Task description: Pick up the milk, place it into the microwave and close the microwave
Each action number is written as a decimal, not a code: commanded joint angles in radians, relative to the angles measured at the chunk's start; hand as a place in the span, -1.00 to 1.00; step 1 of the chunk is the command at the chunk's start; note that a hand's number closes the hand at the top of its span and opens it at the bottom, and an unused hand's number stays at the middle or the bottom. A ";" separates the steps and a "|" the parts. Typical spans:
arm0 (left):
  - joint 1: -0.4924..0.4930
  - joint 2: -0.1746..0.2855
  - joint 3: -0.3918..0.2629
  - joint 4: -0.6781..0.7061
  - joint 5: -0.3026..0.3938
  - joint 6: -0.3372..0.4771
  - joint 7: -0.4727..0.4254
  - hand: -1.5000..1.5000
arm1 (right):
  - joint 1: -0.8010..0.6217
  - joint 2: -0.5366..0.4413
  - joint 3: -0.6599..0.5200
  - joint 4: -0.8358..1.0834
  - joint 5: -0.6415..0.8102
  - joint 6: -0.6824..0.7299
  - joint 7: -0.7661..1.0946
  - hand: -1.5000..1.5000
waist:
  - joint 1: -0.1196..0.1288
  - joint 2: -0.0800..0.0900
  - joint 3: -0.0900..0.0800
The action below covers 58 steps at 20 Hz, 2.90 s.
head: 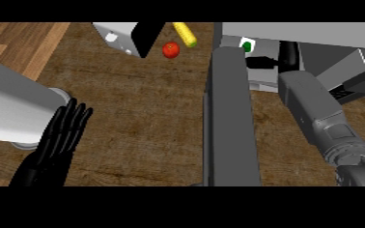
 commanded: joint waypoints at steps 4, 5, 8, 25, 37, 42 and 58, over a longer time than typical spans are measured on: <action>0.012 0.006 -0.022 -0.007 -0.005 -0.007 0.007 -1.00 | 0.069 0.035 -0.028 -0.009 -0.027 0.041 -0.073 -1.00 | -0.018 -0.013 -0.001; -0.013 -0.001 -0.039 0.041 -0.026 0.010 -0.005 -1.00 | 0.072 0.028 -0.023 -0.010 -0.021 0.045 -0.076 -1.00 | -0.032 -0.013 -0.001; 0.016 -0.001 -0.054 0.038 -0.012 -0.017 0.002 -1.00 | 0.107 0.063 -0.035 -0.015 -0.038 0.114 -0.119 -1.00 | -0.044 -0.023 -0.002; -0.183 0.061 -0.152 0.287 -0.127 -0.122 -0.026 1.00 | 0.345 0.088 -0.019 -0.105 -0.060 0.332 -0.289 -1.00 | -0.112 -0.052 -0.005; -0.351 -0.001 -0.307 0.536 -0.271 -0.063 0.028 1.00 | 0.639 0.151 0.108 -0.494 -0.060 0.396 -0.206 -1.00 | -0.161 -0.066 -0.008; -0.374 -0.001 -0.380 0.695 -0.314 -0.003 -0.100 1.00 | 0.867 0.132 0.161 -0.764 -0.073 0.452 -0.169 -1.00 | -0.166 -0.066 -0.009; -0.653 -0.001 -0.883 0.978 0.027 0.477 -0.117 1.00 | 1.181 0.018 0.131 -1.417 -0.312 0.664 0.133 -1.00 | -0.198 -0.049 -0.009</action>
